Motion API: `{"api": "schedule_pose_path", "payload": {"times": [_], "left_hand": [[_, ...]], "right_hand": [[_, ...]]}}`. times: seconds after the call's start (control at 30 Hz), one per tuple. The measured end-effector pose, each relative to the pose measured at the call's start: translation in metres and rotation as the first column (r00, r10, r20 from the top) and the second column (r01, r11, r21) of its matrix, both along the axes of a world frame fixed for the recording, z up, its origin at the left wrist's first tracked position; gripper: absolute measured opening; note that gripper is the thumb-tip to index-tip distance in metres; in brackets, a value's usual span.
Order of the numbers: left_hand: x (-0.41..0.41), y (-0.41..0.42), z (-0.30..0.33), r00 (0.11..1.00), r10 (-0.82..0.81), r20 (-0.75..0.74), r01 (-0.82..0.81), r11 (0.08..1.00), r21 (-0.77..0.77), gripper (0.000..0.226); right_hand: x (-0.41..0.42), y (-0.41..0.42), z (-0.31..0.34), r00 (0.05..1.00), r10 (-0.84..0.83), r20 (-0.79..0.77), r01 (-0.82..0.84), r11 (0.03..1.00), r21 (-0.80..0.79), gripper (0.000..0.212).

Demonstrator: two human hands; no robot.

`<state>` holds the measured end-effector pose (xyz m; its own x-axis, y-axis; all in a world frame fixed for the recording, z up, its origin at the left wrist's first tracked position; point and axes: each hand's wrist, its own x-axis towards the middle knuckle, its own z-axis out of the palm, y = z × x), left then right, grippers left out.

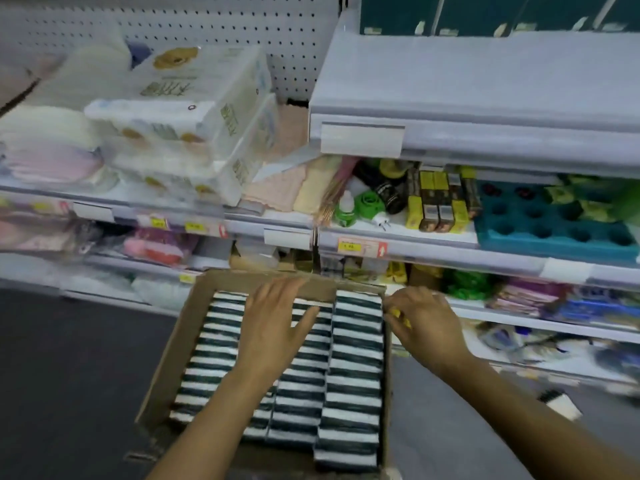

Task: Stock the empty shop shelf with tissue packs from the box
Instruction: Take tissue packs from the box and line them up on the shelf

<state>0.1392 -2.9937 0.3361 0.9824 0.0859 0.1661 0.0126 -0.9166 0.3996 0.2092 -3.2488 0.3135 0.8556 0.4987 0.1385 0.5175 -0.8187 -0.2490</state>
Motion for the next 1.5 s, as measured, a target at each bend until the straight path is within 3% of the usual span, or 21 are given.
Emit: {"api": "schedule_pose_path", "payload": {"times": [0.27, 0.4, 0.53, 0.67, 0.83, 0.9, 0.97, 1.07, 1.13, 1.2, 1.37, 1.5], "left_hand": [[-0.019, -0.027, -0.112, 0.933, 0.004, -0.359, -0.122, 0.944, -0.307, 0.04], [-0.004, -0.036, -0.146, 0.881, 0.023, -0.473, -0.239, 0.883, -0.403, 0.042], [0.015, -0.045, -0.167, 0.866, -0.009, -0.501, -0.204, 0.907, -0.369, 0.052], [0.033, -0.04, -0.177, 0.852, -0.062, -0.519, -0.116, 0.946, -0.302, 0.049], [0.04, -0.04, -0.188, 0.873, -0.034, -0.487, -0.204, 0.881, -0.427, 0.025], [0.043, -0.041, -0.188, 0.867, -0.042, -0.497, -0.212, 0.871, -0.443, 0.026], [0.047, -0.042, -0.186, 0.862, -0.061, -0.504, -0.166, 0.904, -0.393, 0.03], [0.05, -0.044, -0.179, 0.865, -0.105, -0.49, 0.018, 0.984, -0.178, 0.03], [0.051, -0.046, -0.174, 0.868, -0.108, -0.484, 0.094, 0.994, -0.055, 0.025], [0.051, -0.044, -0.173, 0.874, -0.116, -0.472, 0.115, 0.993, -0.032, 0.022], [0.046, -0.029, -0.165, 0.895, -0.151, -0.42, 0.042, 0.966, -0.256, 0.014], [0.038, -0.012, -0.141, 0.895, -0.112, -0.431, -0.156, 0.827, -0.54, 0.028]], "right_hand": [[0.009, -0.01, -0.077, 0.993, -0.023, -0.117, 0.017, 0.999, -0.051, 0.015], [0.024, -0.005, -0.102, 0.977, 0.021, -0.212, -0.05, 0.99, -0.131, 0.004], [0.038, 0.004, -0.125, 0.97, 0.054, -0.238, -0.106, 0.972, -0.21, 0.021], [0.046, 0.014, -0.138, 0.967, 0.023, -0.252, -0.099, 0.951, -0.294, 0.025], [0.055, 0.026, -0.14, 0.961, -0.006, -0.277, -0.109, 0.912, -0.396, 0.025], [0.056, 0.028, -0.142, 0.96, -0.008, -0.28, -0.107, 0.913, -0.393, 0.022], [0.056, 0.029, -0.143, 0.961, -0.008, -0.275, -0.097, 0.925, -0.366, 0.017], [0.057, 0.032, -0.14, 0.961, -0.016, -0.277, -0.085, 0.932, -0.351, 0.014], [0.056, 0.034, -0.138, 0.959, -0.007, -0.282, -0.097, 0.93, -0.354, 0.014], [0.055, 0.035, -0.135, 0.957, -0.005, -0.29, -0.104, 0.927, -0.361, 0.017], [0.056, 0.029, -0.119, 0.966, 0.074, -0.246, -0.148, 0.943, -0.298, 0.019], [0.058, 0.018, -0.087, 0.888, 0.139, -0.438, -0.15, 0.989, 0.01, 0.004]]}}
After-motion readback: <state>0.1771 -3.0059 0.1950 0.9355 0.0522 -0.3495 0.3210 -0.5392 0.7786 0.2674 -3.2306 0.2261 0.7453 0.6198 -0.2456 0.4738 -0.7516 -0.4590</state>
